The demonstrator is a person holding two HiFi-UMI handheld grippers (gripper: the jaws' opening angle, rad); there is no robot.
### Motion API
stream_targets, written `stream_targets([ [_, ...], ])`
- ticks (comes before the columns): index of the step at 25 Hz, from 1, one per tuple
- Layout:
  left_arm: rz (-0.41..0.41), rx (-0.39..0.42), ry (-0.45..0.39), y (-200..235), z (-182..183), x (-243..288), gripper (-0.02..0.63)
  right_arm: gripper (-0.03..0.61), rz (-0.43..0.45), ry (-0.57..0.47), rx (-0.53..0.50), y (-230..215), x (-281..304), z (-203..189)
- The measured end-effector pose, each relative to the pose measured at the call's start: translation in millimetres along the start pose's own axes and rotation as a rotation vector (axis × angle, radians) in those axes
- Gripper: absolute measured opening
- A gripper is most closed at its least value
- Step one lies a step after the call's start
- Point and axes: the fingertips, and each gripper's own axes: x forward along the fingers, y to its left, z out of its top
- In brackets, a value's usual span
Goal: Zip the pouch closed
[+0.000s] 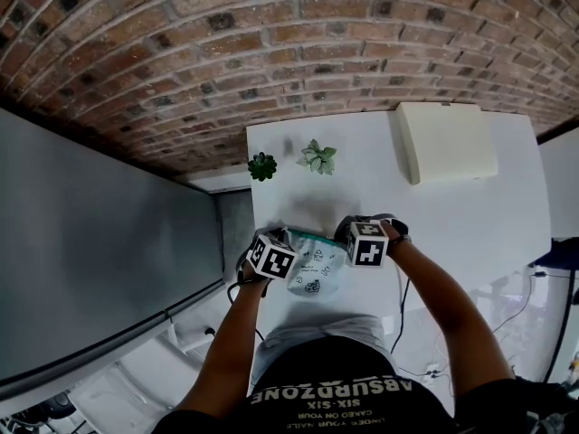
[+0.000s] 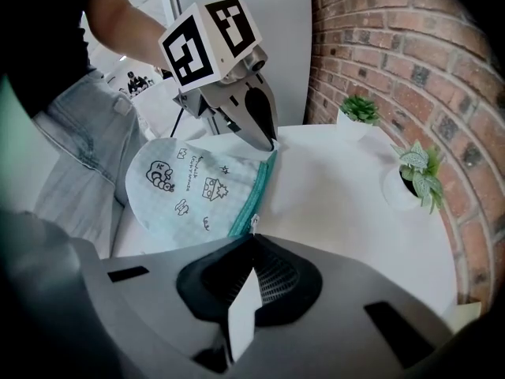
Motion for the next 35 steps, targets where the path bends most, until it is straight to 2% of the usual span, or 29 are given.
stream_targets([
  [25, 0.014, 0.001, -0.006, 1.6, -1.5, -0.1, 0.018, 0.0, -0.018, -0.024, 0.051, 3.6, -4.2, -7.9],
  [35, 0.012, -0.003, -0.009, 1.3, -1.1, -0.6, 0.018, 0.0, -0.021, 0.003, 0.07, 9.2, -6.6, -24.3],
])
